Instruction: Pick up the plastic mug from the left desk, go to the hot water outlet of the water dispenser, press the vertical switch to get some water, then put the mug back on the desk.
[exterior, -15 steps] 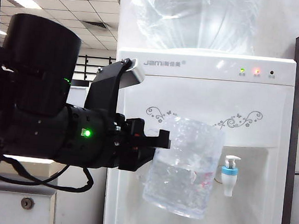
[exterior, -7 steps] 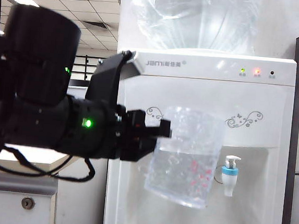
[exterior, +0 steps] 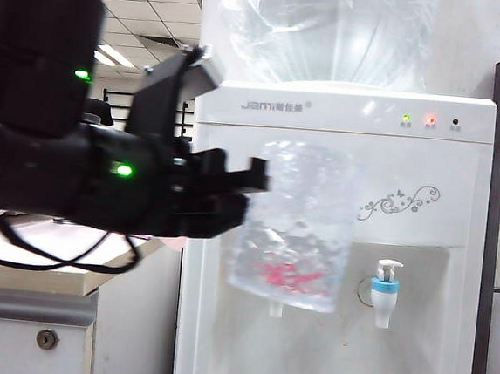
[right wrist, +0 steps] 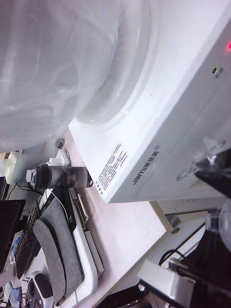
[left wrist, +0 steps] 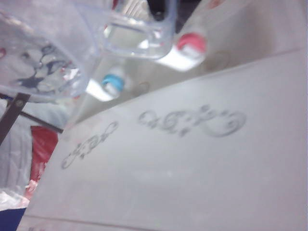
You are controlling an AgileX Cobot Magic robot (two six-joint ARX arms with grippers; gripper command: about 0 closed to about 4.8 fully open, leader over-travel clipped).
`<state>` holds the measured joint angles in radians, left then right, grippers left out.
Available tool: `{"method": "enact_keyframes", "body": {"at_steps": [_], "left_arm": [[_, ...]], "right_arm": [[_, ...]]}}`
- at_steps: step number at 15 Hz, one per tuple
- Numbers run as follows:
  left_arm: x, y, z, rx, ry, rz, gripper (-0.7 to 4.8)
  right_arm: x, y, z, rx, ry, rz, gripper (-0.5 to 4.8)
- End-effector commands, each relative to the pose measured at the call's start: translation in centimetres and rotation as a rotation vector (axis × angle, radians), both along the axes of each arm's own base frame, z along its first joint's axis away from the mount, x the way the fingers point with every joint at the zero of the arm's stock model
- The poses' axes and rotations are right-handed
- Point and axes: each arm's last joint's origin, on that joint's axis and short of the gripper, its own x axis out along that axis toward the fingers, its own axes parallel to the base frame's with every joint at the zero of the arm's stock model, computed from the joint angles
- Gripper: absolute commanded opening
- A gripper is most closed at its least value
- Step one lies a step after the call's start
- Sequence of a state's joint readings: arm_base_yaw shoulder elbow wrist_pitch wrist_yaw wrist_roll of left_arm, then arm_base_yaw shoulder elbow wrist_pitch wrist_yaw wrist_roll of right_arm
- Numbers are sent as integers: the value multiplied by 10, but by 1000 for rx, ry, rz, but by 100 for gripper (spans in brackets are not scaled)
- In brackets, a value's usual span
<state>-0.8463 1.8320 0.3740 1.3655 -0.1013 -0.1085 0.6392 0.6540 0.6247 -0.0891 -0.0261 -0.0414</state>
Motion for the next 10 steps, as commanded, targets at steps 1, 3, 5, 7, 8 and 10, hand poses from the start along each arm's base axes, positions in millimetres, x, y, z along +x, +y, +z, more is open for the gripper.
{"method": "enact_keyframes", "body": {"at_steps": [1,3,5,7,8,10], "left_arm": [[0,10,12,-54,-39,17,-5],[3,19,18,-69,-54,45,-5],[11,30,24,-87,-76,98,-5],[22,46,31,-104,-100,172,-5],[27,53,33,-108,-108,206,-5],[39,72,36,-112,-123,293,-5]], "right_arm": [[0,0,2,12,-8,-2,-5],[0,0,2,12,-8,-2,-5],[0,0,2,12,-8,-2,-5],[0,0,2,12,-8,-2,-5],[0,0,2,12,-8,-2,-5],[0,0,2,12,-8,-2,-5]]}}
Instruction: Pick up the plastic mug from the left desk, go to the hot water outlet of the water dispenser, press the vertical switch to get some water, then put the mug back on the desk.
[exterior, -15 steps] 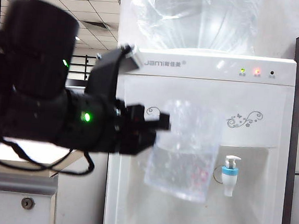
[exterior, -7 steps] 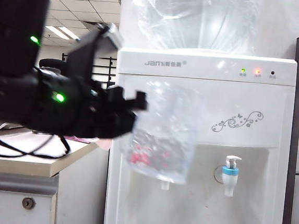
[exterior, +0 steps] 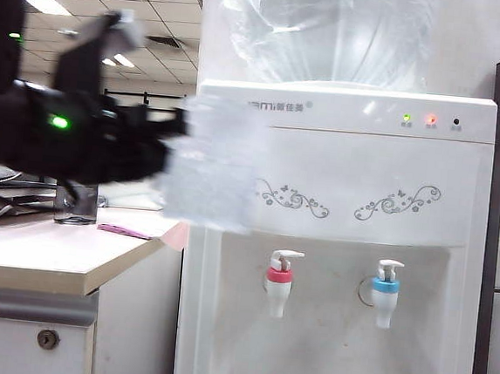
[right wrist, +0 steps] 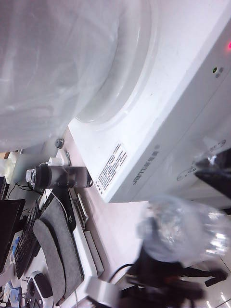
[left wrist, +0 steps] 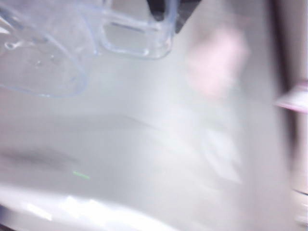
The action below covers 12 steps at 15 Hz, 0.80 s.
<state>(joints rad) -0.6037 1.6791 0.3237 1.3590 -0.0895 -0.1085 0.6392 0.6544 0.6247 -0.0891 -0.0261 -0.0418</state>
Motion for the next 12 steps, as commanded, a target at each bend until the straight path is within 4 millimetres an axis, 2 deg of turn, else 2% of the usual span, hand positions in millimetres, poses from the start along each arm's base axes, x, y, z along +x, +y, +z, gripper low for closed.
{"method": "enact_keyframes", "body": {"at_steps": [1,2,4,5,7,8,9,12], "left_arm": [[16,27,10,-43,-58,124,-5],[19,34,10,-43,-59,151,-5],[34,73,10,-39,-64,317,-5],[35,79,10,-38,-64,340,-5],[41,105,10,-34,-66,446,-5],[42,109,10,-34,-66,462,-5],[56,130,13,-27,-56,547,-5],[97,131,14,-36,-85,559,-5]], "right_arm": [[0,0,2,13,-8,-2,-5],[0,0,2,13,-8,-2,-5],[0,0,2,13,-8,-2,-5],[0,0,2,13,-8,-2,-5],[0,0,2,13,-8,-2,-5],[0,0,2,13,-8,-3,-5],[0,0,2,13,-8,-3,-5],[0,0,2,13,-8,-2,-5]]}}
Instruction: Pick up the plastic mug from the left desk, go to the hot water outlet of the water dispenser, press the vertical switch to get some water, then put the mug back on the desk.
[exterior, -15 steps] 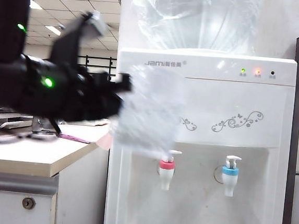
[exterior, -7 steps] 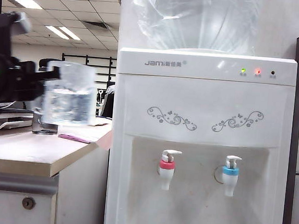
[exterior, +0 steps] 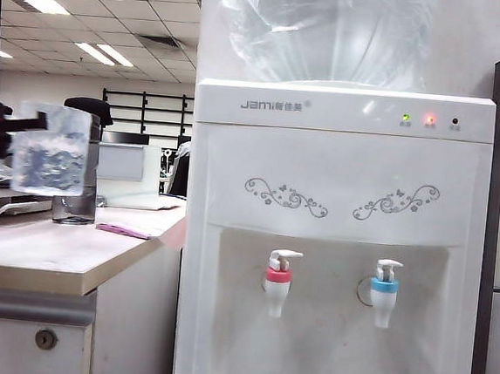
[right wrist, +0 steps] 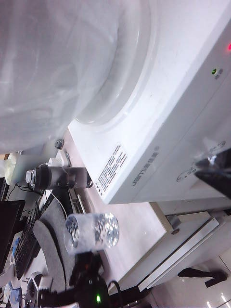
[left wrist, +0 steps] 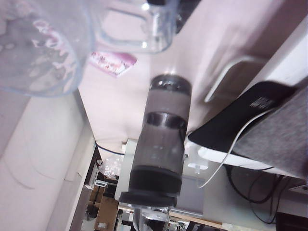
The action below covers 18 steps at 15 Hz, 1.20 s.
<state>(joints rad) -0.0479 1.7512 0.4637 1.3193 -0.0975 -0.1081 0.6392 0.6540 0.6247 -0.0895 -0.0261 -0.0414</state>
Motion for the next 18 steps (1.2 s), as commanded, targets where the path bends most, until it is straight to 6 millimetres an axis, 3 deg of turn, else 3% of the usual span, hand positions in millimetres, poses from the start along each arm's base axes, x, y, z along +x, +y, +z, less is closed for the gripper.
{"method": "enact_keyframes", "body": {"at_steps": [1,4,6,9,18], "left_arm": [[35,-2,3,-10,-69,-8,-5],[56,-3,-16,-9,-32,-6,-5],[58,-3,-42,-5,46,-6,-5],[58,-3,-60,-2,125,-7,-5],[58,-4,-62,61,148,-11,-5]], "right_arm": [[0,0,2,12,-8,-2,-5],[0,0,2,13,-8,-2,-5],[0,0,2,12,-8,-2,-5],[0,0,2,12,-8,-2,-5],[0,0,2,12,-8,-2,-5]]}}
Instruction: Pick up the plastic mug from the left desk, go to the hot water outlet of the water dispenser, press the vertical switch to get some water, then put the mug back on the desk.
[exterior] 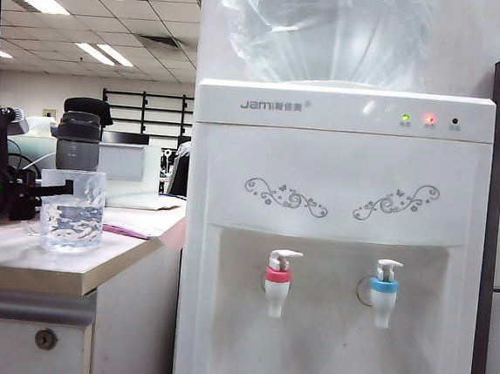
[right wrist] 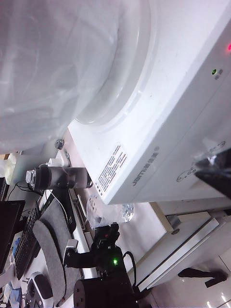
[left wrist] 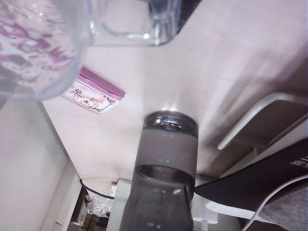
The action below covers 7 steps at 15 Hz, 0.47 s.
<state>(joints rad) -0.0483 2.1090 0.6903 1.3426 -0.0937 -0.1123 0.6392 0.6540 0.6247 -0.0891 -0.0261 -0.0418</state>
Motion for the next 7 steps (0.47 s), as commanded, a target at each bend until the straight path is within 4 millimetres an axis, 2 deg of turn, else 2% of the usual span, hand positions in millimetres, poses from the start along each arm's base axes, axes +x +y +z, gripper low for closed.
{"method": "enact_keyframes", "body": {"at_steps": [1,2,5,7], "left_arm": [[0,0,-3,84,28,-12,61],[0,-1,-2,117,23,-16,198],[0,0,-2,143,28,-14,293],[-1,0,-3,166,35,-16,291]], "right_arm": [[0,0,2,13,-8,-2,-5],[0,0,2,13,-8,-2,-5],[0,0,2,13,-8,-2,-5],[0,0,2,13,-8,-2,-5]]}}
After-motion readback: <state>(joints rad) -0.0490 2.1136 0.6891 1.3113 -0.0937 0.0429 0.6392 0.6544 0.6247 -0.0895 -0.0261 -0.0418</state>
